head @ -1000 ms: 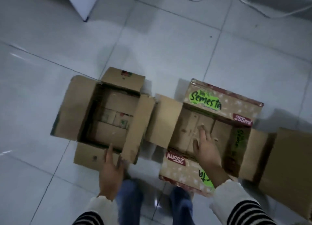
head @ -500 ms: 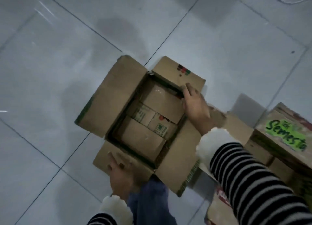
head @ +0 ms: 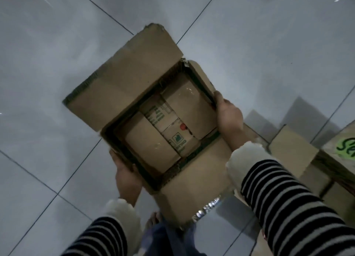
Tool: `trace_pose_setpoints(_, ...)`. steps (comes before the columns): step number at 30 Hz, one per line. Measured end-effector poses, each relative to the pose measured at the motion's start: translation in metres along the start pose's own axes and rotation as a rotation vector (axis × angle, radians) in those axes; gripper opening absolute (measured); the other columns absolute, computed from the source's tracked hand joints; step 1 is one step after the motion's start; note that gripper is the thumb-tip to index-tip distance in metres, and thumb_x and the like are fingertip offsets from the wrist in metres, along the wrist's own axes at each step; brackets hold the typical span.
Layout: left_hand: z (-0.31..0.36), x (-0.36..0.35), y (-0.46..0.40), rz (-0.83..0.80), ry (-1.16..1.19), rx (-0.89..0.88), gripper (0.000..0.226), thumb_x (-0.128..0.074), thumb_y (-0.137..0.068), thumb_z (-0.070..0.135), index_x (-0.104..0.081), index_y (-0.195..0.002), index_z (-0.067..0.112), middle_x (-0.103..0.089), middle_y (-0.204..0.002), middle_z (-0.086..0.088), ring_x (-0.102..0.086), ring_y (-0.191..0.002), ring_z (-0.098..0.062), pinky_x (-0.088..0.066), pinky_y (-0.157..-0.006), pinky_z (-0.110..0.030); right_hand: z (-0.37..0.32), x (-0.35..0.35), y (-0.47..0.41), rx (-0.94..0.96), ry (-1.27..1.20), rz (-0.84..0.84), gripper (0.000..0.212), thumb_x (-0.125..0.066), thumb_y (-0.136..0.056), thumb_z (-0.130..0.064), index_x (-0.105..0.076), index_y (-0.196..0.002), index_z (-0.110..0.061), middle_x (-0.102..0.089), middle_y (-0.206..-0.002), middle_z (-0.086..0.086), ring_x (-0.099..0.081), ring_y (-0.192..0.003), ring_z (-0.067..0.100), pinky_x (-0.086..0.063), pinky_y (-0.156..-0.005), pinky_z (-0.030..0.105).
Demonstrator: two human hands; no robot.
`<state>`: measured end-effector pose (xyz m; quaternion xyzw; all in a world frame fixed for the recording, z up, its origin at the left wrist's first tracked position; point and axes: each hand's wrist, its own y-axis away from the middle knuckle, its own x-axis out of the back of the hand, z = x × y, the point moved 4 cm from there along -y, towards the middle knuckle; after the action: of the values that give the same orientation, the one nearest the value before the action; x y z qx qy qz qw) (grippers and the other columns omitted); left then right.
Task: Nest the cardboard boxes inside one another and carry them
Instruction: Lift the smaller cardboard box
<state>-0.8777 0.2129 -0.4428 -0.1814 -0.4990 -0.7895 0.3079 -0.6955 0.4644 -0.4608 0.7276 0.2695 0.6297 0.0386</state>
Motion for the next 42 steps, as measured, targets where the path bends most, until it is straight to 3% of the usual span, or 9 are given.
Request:
trace_pose_setpoints(3, 0.033, 0.025, -0.035, 0.022, -0.173, -0.071, 0.047, -0.022, -0.095, 0.052, -0.008, -0.139, 0.047, -0.052, -0.132, -0.019, -0.053, -0.111, -0.038, -0.041, -0.099, -0.052, -0.001, -0.008, 0.024, -0.119, -0.084, 0.022, 0.054, -0.043, -0.089, 0.002, -0.025, -0.138, -0.011, -0.059, -0.106, 0.025, -0.060, -0.084, 0.040, -0.046, -0.065, 0.043)
trace_pose_setpoints(8, 0.108, 0.045, -0.096, 0.005, -0.505, -0.443, 0.065, -0.039, -0.094, 0.016, -0.004, -0.147, 0.029, -0.049, -0.131, -0.028, -0.051, -0.111, -0.048, -0.040, -0.094, -0.052, 0.000, -0.028, 0.074, -0.478, -0.424, 0.020, 0.037, -0.052, -0.088, -0.012, -0.039, -0.123, -0.015, -0.060, -0.104, 0.016, -0.061, -0.091, 0.034, -0.050, -0.074, 0.042)
trace_pose_setpoints(12, 0.164, 0.032, -0.129, -0.091, -0.656, -0.658, 0.073, -0.045, -0.090, 0.009, -0.005, -0.147, 0.030, -0.034, -0.147, -0.021, -0.043, -0.123, -0.045, -0.037, -0.100, -0.053, -0.009, -0.044, 0.104, -0.628, -0.638, 0.040, 0.038, -0.055, -0.088, -0.015, -0.038, -0.121, -0.021, -0.062, -0.103, 0.009, -0.063, -0.091, 0.026, -0.056, -0.076, 0.042)
trace_pose_setpoints(19, 0.192, 0.024, -0.147, -0.104, -0.846, -0.602, 0.085, -0.047, -0.086, 0.001, 0.003, -0.145, 0.035, -0.014, -0.157, -0.012, -0.039, -0.126, -0.047, -0.040, -0.100, -0.054, -0.030, -0.054, 0.106, -0.664, -0.650, 0.051, 0.041, -0.053, -0.090, -0.024, -0.038, -0.128, -0.016, -0.063, -0.106, 0.009, -0.063, -0.092, 0.024, -0.055, -0.079, 0.039)
trace_pose_setpoints(25, 0.191, 0.036, -0.147, -0.194, -0.823, -0.645, 0.088, -0.053, -0.082, 0.001, -0.001, -0.146, 0.032, -0.014, -0.157, -0.008, -0.035, -0.132, -0.041, -0.036, -0.105, -0.049, -0.039, -0.052, 0.101, -0.661, -0.708, -0.030, 0.034, -0.052, -0.091, -0.021, -0.039, -0.122, -0.014, -0.062, -0.103, 0.011, -0.063, -0.092, 0.025, -0.053, -0.082, 0.043)
trace_pose_setpoints(32, 0.189, 0.048, -0.077, -0.202, -0.751, -0.780, 0.065, -0.047, -0.086, 0.003, -0.021, -0.145, 0.015, -0.034, -0.147, -0.023, -0.044, -0.123, -0.045, -0.041, -0.101, -0.050, -0.023, -0.004, 0.139, -0.581, -0.661, 0.025, 0.045, -0.054, -0.090, -0.022, -0.036, -0.130, -0.011, -0.060, -0.113, 0.021, -0.060, -0.095, 0.035, -0.047, -0.073, 0.034)
trace_pose_setpoints(36, 0.181, 0.035, 0.005, -0.376, -0.766, -0.784, 0.057, -0.050, -0.088, 0.007, -0.030, -0.141, 0.012, -0.037, -0.146, -0.018, -0.039, -0.130, -0.035, -0.035, -0.108, -0.047, 0.000, 0.047, 0.193, -0.528, -0.670, 0.073, 0.038, -0.051, -0.091, -0.019, -0.042, -0.127, -0.012, -0.055, -0.118, 0.017, -0.058, -0.097, 0.033, -0.041, -0.073, 0.028)
trace_pose_setpoints(40, 0.179, 0.002, 0.095, -0.513, -0.786, -0.802, 0.057, -0.049, -0.089, 0.008, -0.029, -0.142, 0.012, -0.034, -0.149, -0.016, -0.036, -0.134, -0.032, -0.033, -0.109, -0.043, 0.038, 0.087, 0.256, -0.537, -0.634, 0.075, 0.036, -0.048, -0.092, -0.017, -0.043, -0.128, -0.012, -0.050, -0.129, 0.013, -0.055, -0.106, 0.031, -0.046, -0.084, 0.034)
trace_pose_setpoints(42, 0.184, -0.026, 0.136, -0.581, -0.802, -0.835, 0.055, -0.048, -0.090, 0.011, -0.029, -0.142, 0.013, -0.035, -0.148, -0.016, -0.036, -0.134, -0.032, -0.033, -0.107, -0.040, 0.068, 0.097, 0.289, -0.618, -0.578, 0.095, 0.033, -0.048, -0.092, -0.018, -0.044, -0.125, -0.013, -0.052, -0.126, 0.012, -0.058, -0.099, 0.029, -0.050, -0.079, 0.036)
